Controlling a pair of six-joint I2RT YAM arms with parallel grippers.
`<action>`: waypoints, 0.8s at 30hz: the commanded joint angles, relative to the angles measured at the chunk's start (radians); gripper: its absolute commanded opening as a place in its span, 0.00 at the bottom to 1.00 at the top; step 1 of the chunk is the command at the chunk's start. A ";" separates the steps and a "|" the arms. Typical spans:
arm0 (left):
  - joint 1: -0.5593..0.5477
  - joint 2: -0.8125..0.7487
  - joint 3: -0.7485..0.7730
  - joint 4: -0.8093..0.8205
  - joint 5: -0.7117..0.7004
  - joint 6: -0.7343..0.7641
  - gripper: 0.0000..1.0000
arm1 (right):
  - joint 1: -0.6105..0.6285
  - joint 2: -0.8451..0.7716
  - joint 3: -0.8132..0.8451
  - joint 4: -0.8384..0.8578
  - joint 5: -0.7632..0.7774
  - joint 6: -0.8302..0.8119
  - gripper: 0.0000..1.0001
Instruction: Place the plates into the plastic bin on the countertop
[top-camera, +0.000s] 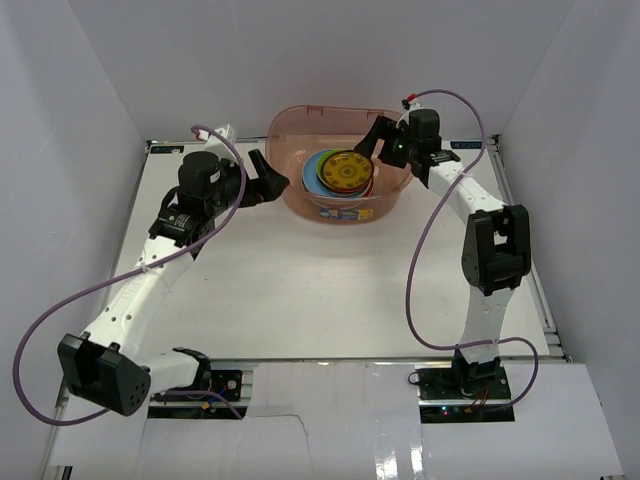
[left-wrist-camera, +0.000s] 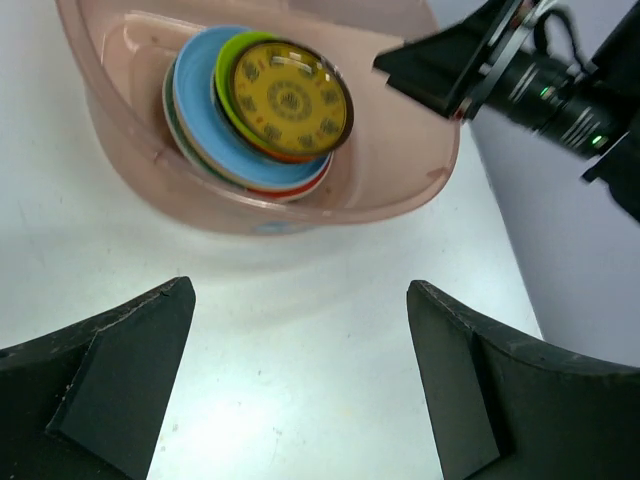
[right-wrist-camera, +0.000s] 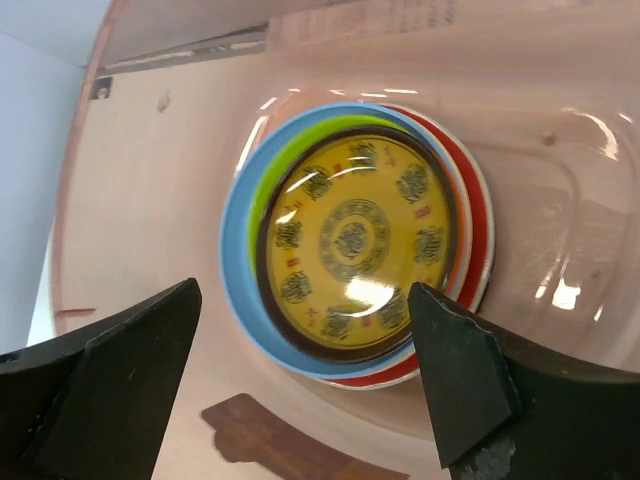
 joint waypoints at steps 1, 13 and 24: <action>0.001 -0.089 -0.039 -0.063 0.017 -0.004 0.98 | 0.004 -0.065 0.078 -0.029 -0.013 -0.046 0.90; 0.005 -0.313 -0.197 -0.103 0.014 -0.021 0.98 | 0.013 -0.793 -0.538 0.101 0.019 -0.096 0.90; 0.005 -0.483 -0.304 -0.180 0.022 -0.018 0.98 | 0.016 -1.493 -1.074 -0.146 0.168 -0.152 0.90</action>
